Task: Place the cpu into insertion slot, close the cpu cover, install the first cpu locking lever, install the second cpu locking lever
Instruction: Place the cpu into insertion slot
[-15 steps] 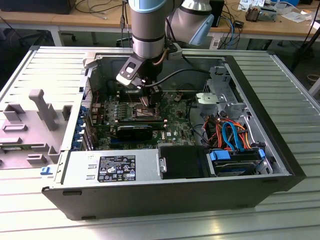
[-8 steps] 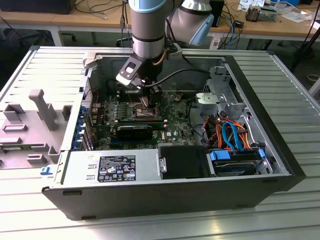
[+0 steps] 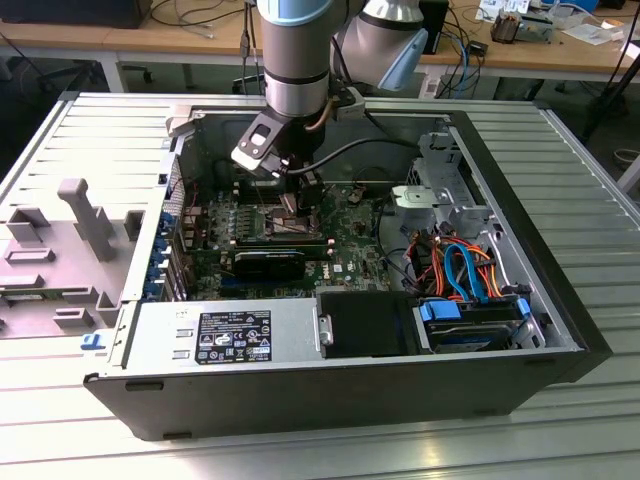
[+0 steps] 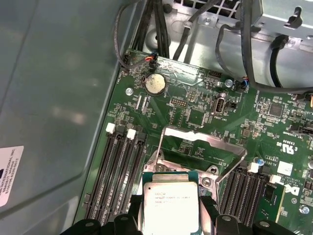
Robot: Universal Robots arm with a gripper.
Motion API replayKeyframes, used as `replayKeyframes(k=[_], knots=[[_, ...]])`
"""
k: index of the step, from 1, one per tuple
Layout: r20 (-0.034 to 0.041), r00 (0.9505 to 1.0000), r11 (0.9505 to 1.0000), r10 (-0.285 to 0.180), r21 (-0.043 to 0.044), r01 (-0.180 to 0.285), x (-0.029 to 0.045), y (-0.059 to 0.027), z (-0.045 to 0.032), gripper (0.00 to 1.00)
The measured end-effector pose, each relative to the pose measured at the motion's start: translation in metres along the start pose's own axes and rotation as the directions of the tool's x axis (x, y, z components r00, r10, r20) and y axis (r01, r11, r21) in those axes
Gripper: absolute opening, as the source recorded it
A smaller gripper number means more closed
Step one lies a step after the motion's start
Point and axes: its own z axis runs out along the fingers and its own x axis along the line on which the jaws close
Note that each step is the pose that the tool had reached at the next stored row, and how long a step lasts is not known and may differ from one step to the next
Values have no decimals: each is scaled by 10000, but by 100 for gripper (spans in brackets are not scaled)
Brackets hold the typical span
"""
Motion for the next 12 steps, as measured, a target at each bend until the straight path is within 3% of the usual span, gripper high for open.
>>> replayKeyframes(k=[3, 7, 9, 12], knots=[[15, 9995, 9995, 310, -2, -310, 0, 0, 2, 55], [52, 9952, 9952, 978, -13, -978, 0, 0, 13, 55], [67, 9921, 9921, 1256, -18, -1255, 0, -1, 18, 55], [95, 9830, 9830, 1836, -30, -1835, 0, -1, 29, 55]])
